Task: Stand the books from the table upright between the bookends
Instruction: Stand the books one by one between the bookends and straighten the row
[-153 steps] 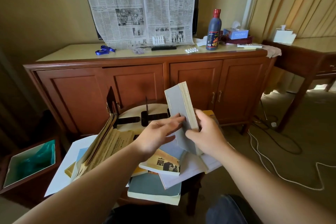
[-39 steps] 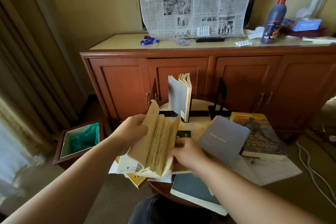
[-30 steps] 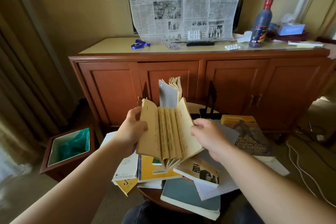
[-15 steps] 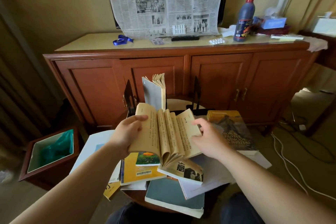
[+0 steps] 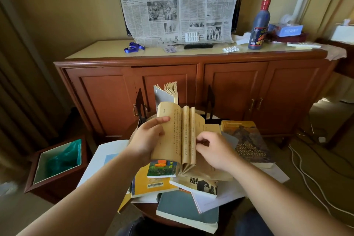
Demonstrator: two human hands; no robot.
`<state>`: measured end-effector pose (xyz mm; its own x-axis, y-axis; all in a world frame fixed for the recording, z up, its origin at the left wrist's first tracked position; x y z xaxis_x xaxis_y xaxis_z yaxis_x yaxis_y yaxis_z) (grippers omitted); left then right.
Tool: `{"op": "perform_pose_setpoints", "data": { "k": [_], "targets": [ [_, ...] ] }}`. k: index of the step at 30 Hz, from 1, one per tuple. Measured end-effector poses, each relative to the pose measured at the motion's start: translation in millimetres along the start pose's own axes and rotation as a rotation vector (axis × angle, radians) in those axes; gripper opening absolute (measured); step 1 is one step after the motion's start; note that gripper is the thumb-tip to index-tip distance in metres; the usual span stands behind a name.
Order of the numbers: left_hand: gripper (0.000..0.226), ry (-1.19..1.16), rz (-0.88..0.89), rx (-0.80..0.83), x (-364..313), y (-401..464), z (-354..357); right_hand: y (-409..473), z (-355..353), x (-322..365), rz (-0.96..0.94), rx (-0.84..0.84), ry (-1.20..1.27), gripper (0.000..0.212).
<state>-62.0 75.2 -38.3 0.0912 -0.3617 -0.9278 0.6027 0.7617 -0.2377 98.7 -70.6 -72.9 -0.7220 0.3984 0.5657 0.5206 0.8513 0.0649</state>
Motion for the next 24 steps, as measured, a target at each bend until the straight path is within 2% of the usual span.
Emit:
{"op": "perform_pose_setpoints", "data": {
  "k": [5, 10, 12, 15, 16, 19, 21, 22, 23, 24],
  "targets": [
    [0.041, -0.227, -0.069, 0.049, 16, 2, 17, -4, -19, -13, -0.017, -0.074, -0.029, 0.012],
    [0.032, -0.223, -0.207, -0.047, 44, 10, 11, -5, -11, -22, -0.028, 0.022, -0.126, 0.007],
    [0.029, -0.022, -0.215, -0.121, 45, 14, 4, -4, -2, -22, -0.023, 0.072, -0.193, 0.01],
    [0.02, 0.508, -0.133, -0.135, 32, 17, 1, -3, 11, -24, -0.044, 0.084, -0.326, 0.027],
    [0.039, 0.645, -0.125, -0.102, 28, 18, 3, -3, 14, -24, -0.055, 0.069, -0.351, 0.03],
    [0.12, 1.002, -0.177, -0.011, 25, 17, 14, -4, 17, -24, -0.062, 0.041, -0.358, 0.039],
    [0.162, 1.062, -0.216, 0.007, 31, 19, 19, -4, 18, -24, -0.069, 0.034, -0.368, 0.043],
    [0.17, 1.048, -0.228, 0.013, 34, 21, 20, -4, 18, -25, -0.073, 0.036, -0.374, 0.043],
    [0.166, 1.018, -0.222, 0.008, 36, 21, 22, -5, 18, -25, -0.075, 0.043, -0.372, 0.043],
    [0.153, 0.998, -0.197, -0.006, 36, 19, 24, -5, 17, -26, -0.077, 0.05, -0.364, 0.044]
  ]
}}
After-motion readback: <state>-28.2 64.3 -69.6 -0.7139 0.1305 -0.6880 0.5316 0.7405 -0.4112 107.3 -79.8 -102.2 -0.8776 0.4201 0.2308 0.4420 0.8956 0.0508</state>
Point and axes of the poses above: each hand's wrist, its own y-axis towards the middle knuckle, its own z-axis out of the palm, x = y × z, the point moved 1 cm from there along y, towards the middle knuckle, and after that the axes turned 13 degrees about -y, right-handed, at the moved point
